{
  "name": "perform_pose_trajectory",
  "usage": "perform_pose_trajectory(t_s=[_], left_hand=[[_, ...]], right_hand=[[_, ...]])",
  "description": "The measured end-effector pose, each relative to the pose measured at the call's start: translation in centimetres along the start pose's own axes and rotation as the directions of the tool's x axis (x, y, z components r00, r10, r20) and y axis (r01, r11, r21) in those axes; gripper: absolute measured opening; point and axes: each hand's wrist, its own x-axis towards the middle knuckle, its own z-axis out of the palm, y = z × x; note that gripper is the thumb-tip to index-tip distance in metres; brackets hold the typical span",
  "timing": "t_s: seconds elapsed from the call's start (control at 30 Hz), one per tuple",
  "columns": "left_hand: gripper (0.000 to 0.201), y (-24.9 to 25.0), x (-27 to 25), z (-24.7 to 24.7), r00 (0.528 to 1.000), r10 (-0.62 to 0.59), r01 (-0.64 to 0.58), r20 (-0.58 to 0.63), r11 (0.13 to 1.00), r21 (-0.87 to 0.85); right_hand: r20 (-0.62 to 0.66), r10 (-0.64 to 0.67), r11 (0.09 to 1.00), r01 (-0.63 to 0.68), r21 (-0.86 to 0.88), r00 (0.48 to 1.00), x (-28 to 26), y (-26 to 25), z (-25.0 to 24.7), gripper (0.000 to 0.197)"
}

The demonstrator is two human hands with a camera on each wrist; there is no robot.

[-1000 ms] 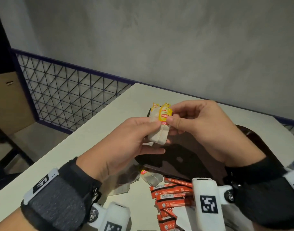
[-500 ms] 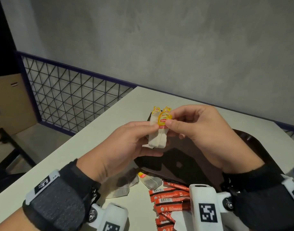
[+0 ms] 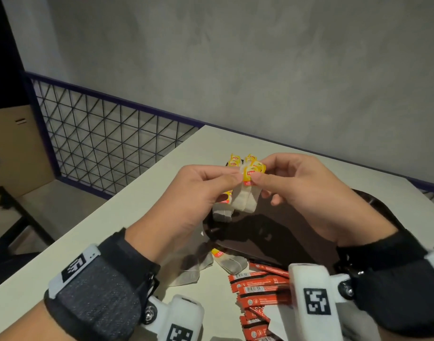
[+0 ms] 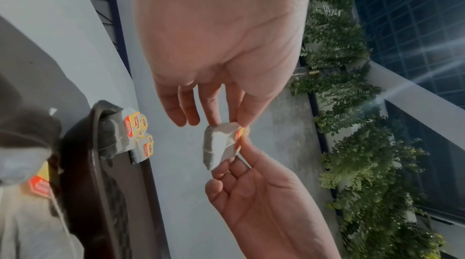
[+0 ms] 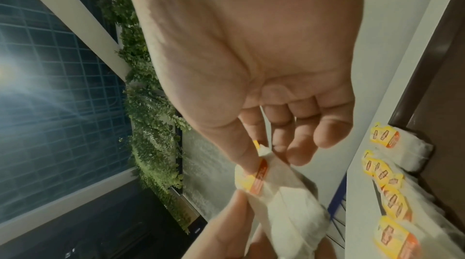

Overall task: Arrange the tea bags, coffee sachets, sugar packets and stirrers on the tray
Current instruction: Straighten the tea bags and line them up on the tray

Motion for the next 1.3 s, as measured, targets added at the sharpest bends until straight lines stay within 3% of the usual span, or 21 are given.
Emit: perform_pose_trajectory(t_s=[0.1,0.23,0.37,0.53,0.63,0.87,1.3], left_hand=[[0.02,0.2,0.4,-0.5,0.993,-0.027,0.023,-0.113,0.999,-0.041],[0.022,-0.3,1.4,-2.0,0.954,-0.08,0.062,-0.289,0.996,-0.069],[0.022,-0.5,1.9,-2.6,0.93,-0.128,0.084,-0.345,0.987,-0.141],[0.021,-0.4,2.1,-2.8,0.925,-0.143,0.091,-0.353,0.983,-0.159],[0.021,-0.4,2.1,-2.6,0.924,-0.147,0.091,-0.352,0.981,-0.169],[0.018,-0.4,2.1,-2.4,0.933,-0.142,0.08,-0.331,0.978,-0.195],[0.018,-0.4,2.1,-2.2,0.932,-0.168,0.1,-0.321,0.971,-0.219]], right_hand=[[-0.01,0.058,0.998,-0.058,-0.027,0.998,2.6,0.0,-1.4,0.007],[0.03,0.267,0.963,-0.265,-0.055,0.963,7.5,1.8,-3.0,0.015],[0.157,0.438,0.89,-0.402,-0.214,0.885,9.7,4.0,-3.1,0.023],[0.133,0.548,0.829,-0.514,-0.221,0.826,10.8,5.1,-1.6,0.02],[0.033,0.579,0.797,-0.557,-0.235,0.815,11.4,5.5,-1.1,0.004],[-0.041,0.618,0.768,-0.614,-0.184,0.785,11.3,5.9,-0.9,0.034],[-0.066,0.595,0.794,-0.599,-0.107,0.801,10.9,5.4,0.4,0.031]])
